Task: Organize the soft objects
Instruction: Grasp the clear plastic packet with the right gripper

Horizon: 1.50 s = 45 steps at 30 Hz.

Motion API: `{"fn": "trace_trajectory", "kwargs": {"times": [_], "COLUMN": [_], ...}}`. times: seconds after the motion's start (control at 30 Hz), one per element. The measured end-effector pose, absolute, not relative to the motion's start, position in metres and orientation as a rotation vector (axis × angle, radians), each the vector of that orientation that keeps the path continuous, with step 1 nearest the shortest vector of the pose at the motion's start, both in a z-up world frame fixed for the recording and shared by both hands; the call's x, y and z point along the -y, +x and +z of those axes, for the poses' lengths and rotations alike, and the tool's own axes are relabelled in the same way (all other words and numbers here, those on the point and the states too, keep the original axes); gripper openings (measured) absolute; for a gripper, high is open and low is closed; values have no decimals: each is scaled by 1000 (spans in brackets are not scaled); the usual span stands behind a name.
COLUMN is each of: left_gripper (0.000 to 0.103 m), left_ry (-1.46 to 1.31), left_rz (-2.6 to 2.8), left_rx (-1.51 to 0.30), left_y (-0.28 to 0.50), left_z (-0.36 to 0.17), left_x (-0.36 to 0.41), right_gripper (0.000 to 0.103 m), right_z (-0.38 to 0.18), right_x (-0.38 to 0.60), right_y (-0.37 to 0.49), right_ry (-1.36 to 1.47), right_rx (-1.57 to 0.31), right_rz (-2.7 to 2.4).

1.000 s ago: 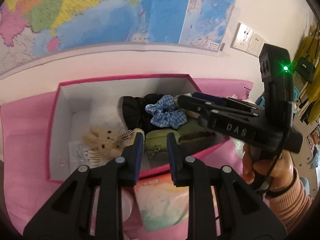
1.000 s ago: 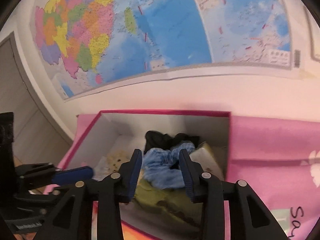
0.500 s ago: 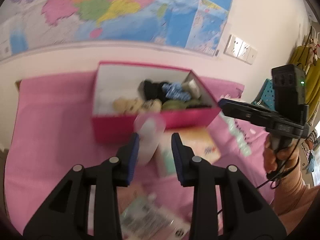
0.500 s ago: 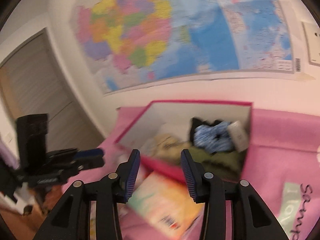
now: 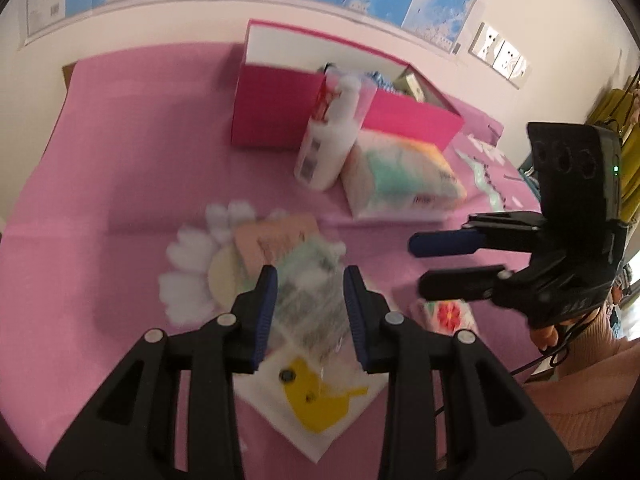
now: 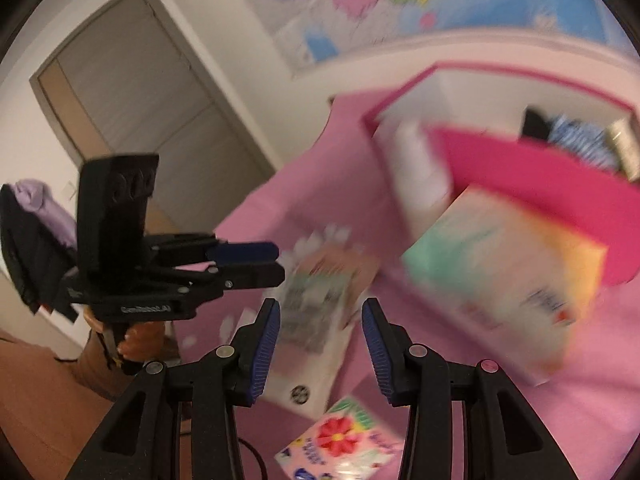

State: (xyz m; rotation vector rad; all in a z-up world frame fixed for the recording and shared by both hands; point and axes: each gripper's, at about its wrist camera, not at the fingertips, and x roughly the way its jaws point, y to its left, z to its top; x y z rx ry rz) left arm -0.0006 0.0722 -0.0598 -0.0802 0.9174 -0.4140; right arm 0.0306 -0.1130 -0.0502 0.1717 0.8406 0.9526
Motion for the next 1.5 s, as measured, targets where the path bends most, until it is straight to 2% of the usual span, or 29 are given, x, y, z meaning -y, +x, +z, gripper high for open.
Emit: {"fn": "trace_trajectory", "kwargs": {"times": [0.3,0.57,0.67,1.43,1.5], "left_gripper": [35,36,41,41,41], "left_ry": [-105,-111,-137,-142,-144], "left_rz": [-418,-461,-487,-504,-510], "left_rx": [-984,-1018,-1019,-1017,-1011], "left_y": [-21,-23,-21,-9,-9], "left_z": [-82,-92,-92,-92,-90], "left_x": [-80,-75,-75,-68,-67], "right_gripper": [43,43,45,45,39], "right_z": [-87,-89,-87,-97,-97], "right_x": [83,87,89,90,87], "right_y": [24,17,16,50,48], "right_ry": [144,129,126,219,210], "right_rx": [-962,-971,-968,-950,-939], "right_rz": [961,950,950,893,897]}}
